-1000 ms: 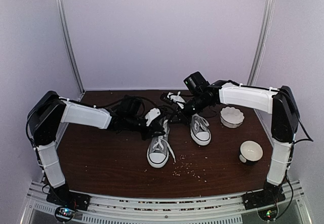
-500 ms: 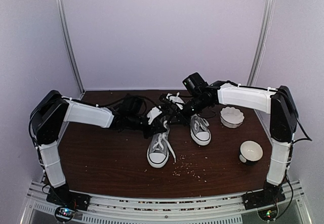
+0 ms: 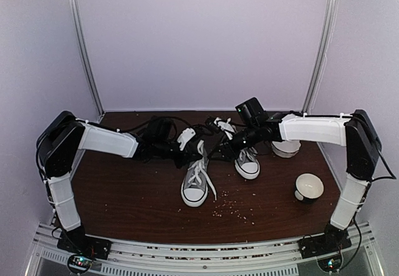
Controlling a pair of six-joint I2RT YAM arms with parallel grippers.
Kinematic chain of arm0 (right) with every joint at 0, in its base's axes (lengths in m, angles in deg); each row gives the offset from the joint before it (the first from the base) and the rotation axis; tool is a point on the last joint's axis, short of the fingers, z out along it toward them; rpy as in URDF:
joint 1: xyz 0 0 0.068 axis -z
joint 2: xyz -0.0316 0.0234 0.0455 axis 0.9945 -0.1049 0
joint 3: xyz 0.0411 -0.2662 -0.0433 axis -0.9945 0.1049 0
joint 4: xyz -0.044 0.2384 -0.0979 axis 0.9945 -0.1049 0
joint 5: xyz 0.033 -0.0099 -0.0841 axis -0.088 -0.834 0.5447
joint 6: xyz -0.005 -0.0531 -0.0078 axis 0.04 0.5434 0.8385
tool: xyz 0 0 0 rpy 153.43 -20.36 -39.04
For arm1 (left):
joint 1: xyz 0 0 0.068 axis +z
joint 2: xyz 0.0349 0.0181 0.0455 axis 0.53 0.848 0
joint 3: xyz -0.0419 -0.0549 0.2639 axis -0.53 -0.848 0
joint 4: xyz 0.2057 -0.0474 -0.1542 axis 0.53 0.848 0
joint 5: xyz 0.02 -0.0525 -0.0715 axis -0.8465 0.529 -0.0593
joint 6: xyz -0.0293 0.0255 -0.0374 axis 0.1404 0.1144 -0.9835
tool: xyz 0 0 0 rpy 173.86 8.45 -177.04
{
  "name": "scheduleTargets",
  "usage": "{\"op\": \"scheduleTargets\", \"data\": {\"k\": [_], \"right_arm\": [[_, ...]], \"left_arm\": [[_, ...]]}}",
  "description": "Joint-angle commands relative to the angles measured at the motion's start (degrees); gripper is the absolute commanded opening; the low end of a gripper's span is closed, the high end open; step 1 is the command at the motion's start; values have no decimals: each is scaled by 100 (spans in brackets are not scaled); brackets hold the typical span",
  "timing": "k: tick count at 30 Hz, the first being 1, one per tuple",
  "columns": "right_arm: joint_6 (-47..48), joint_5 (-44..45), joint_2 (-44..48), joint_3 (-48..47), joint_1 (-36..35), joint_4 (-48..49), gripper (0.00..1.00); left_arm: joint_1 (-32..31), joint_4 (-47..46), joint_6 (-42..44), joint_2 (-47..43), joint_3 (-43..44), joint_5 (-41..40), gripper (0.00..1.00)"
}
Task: Tie the shoes
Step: Pass from the right arm to the left, then adjust the half-tied shoelace.
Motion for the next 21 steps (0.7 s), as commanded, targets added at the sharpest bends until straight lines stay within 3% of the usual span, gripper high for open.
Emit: {"op": "scheduleTargets", "data": {"k": [1,5,9,14,21], "right_arm": [[-1091,212,503,1037,-28,2017,49],[-1423,517,311,1603,-314,3100,48],[-1366,657,-106,1422,-470,3255,48],[-1293,842,-444,1171,-528,3081,32],[-1316,1063,-459,1354,-564,2929,29]], "left_arm": [[179,-575,-379,-93,-209,162,0],[236,-706,-439,-111,-277,255,0],[237,-683,-442,-91,-252,327,0],[249,-721,-506,-103,-294,356,0],[254,-696,-504,-93,-276,365,0]]}}
